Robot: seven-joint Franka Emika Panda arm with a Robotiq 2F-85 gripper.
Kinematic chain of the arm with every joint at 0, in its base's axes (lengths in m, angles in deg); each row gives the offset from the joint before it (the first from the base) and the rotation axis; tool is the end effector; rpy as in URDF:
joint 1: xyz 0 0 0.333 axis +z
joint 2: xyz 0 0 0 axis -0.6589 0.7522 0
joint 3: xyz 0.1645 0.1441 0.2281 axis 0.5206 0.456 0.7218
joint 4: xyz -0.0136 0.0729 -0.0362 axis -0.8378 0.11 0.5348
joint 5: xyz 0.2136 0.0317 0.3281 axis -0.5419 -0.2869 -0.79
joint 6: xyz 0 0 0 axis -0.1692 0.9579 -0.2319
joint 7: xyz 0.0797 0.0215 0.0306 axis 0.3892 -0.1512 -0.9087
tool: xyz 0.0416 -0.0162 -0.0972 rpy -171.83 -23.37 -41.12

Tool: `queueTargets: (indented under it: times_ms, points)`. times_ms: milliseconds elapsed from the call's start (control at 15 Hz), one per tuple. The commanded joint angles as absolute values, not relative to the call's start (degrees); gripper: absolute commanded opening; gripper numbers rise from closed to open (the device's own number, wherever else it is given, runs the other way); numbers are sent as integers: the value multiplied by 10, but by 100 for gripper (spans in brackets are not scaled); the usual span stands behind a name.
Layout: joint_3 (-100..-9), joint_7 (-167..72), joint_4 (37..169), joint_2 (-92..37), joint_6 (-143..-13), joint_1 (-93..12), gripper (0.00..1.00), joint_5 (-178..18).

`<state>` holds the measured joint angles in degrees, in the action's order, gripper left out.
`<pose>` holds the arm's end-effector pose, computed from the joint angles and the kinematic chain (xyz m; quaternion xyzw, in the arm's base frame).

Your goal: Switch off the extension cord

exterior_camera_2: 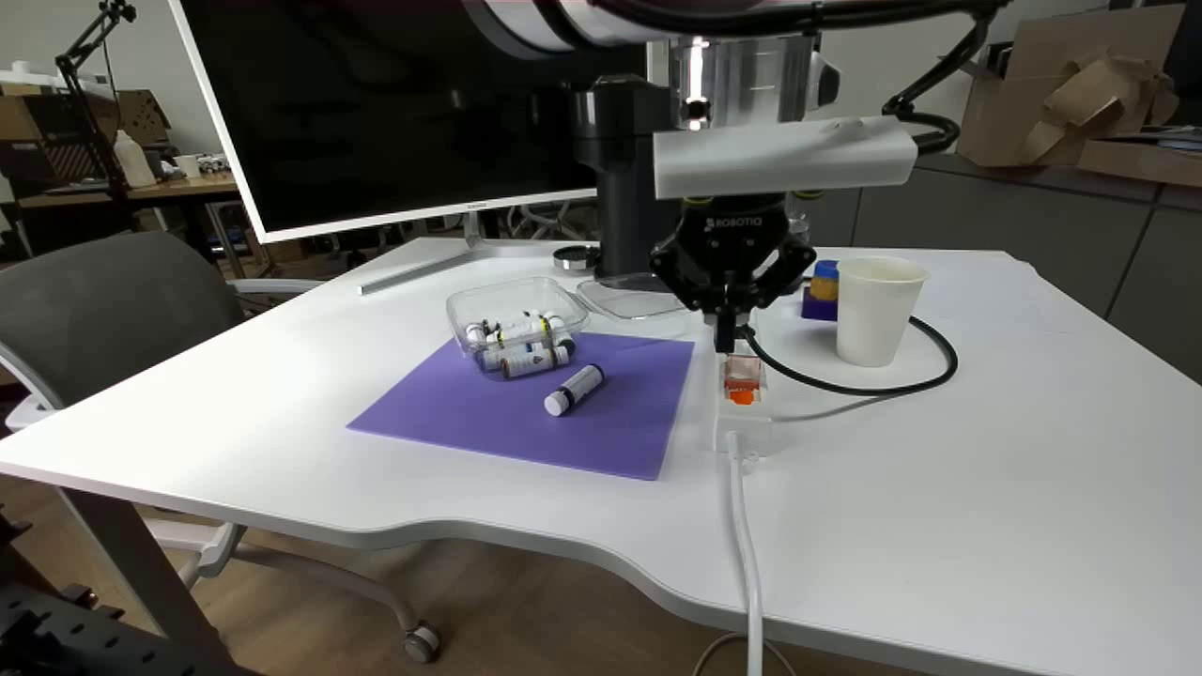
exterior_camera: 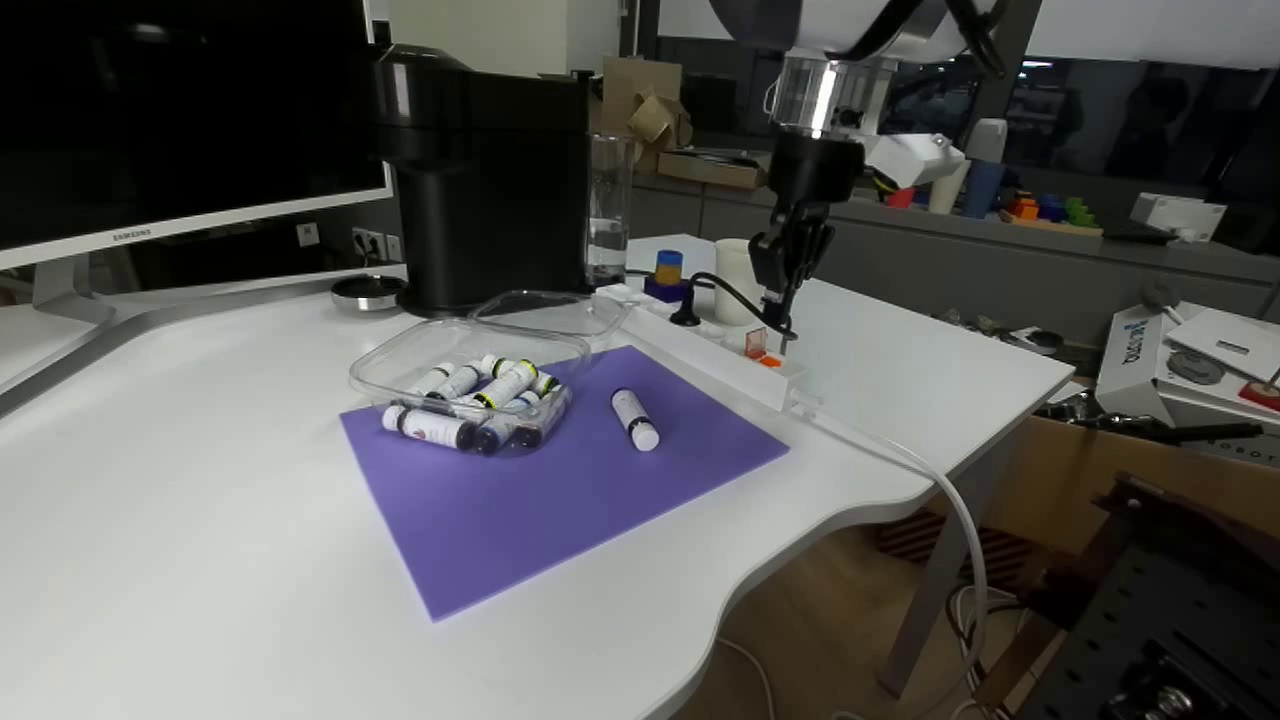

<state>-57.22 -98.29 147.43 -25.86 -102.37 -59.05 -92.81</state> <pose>0.4595 -0.2194 0.1966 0.9925 0.1149 0.0408 0.0089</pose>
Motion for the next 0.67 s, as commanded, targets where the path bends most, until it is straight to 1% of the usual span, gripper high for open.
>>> queueTargets:
  times_ms: [0, 600]
  points:
    - [-573, -946, 1476, -242, -1050, -599, 0, -908]
    - [-566, -905, 1453, -203, -1059, -627, 0, -888]
